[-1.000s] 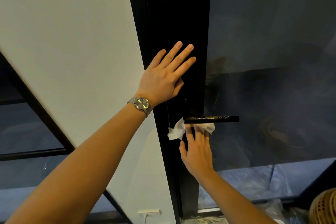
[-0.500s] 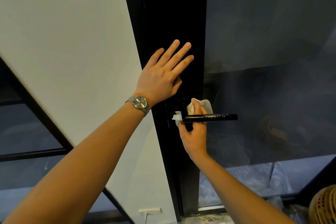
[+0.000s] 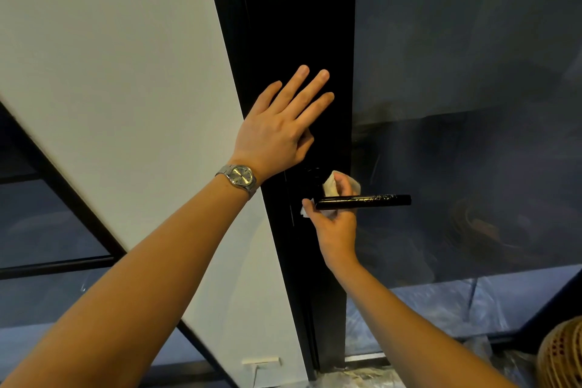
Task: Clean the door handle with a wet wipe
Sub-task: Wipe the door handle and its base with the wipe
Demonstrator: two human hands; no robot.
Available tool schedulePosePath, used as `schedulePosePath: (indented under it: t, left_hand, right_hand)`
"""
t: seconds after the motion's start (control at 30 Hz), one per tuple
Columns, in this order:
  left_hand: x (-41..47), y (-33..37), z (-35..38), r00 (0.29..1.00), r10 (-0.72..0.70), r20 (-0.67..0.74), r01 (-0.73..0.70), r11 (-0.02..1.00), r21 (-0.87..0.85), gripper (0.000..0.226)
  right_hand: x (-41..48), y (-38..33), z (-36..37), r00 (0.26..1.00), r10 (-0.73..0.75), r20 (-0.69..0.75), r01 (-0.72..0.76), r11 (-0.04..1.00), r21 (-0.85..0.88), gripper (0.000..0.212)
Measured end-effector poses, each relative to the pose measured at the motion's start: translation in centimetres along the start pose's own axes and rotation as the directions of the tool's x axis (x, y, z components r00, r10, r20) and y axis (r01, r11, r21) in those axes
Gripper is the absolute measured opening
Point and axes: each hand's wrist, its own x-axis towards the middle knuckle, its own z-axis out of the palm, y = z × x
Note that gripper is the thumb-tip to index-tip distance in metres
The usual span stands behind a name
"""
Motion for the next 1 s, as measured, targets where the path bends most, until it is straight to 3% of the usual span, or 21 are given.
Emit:
schedulePosePath:
  t: [0.13,0.23,0.3,0.4,0.47,0.5,0.6,0.7,0.87,0.93,1.0]
  left_hand:
    - [0.1,0.1,0.0,1.000,-0.006,0.005,0.006,1.000,-0.002,0.055]
    - [0.1,0.1,0.0,1.000,-0.002,0.015,0.002,1.000,-0.008,0.055]
    - [0.0,0.1,0.0,1.000,0.000,0.019,0.000,1.000,-0.004,0.056]
    - [0.0,0.1,-0.1,1.000,-0.001,0.024,0.001,1.000,-0.007,0.057]
    - [0.0,0.0,-0.1,1.000,0.001,0.027,-0.001,1.000,-0.012,0.058]
    - [0.0,-0.1,-0.1,1.000,0.002,0.025,-0.001,1.000,-0.012,0.058]
    - [0.0,-0.1,-0.1,1.000,0.006,0.014,-0.006,1.000,-0.012,0.058]
    - [0.0,0.0,0.0,1.000,0.002,0.011,-0.001,1.000,-0.009,0.056]
    - [0.0,-0.1,0.1,1.000,0.004,0.008,-0.004,1.000,0.001,0.056]
    - [0.0,0.0,0.0,1.000,-0.001,0.010,0.001,1.000,0.001,0.056]
    - [0.0,0.1,0.1,1.000,0.000,0.007,0.000,1.000,-0.006,0.056]
  right_hand:
    - [0.3,-0.4,-0.2,0.999,0.048,0.012,-0.049,0.997,0.063,0.062]
    - [-0.4,-0.1,-0.3,0.985,0.172,0.028,-0.175,0.975,0.138,0.044]
    - [-0.8,-0.1,-0.7,0.974,0.225,0.026,-0.225,0.974,0.006,0.032]
    - [-0.9,0.4,-1.5,0.978,0.112,0.174,-0.020,0.888,-0.459,0.025]
    - [-1.2,1.1,-1.8,0.941,0.042,0.337,0.220,0.681,-0.698,0.033]
    - [-1.4,1.5,-2.1,0.917,-0.006,0.399,0.324,0.593,-0.737,0.038]
    - [-1.9,2.4,-3.3,0.923,-0.076,0.377,0.343,0.605,-0.719,0.040]
    - [-2.0,3.4,-4.4,0.942,-0.116,0.316,0.323,0.579,-0.749,0.059]
    - [0.4,1.4,-3.7,0.939,-0.201,0.279,0.343,0.484,-0.805,0.025]
    - [0.6,1.6,-3.6,0.943,-0.178,0.282,0.333,0.464,-0.821,0.025]
    - [-1.1,2.6,-3.6,0.947,-0.118,0.300,0.317,0.509,-0.801,0.038]
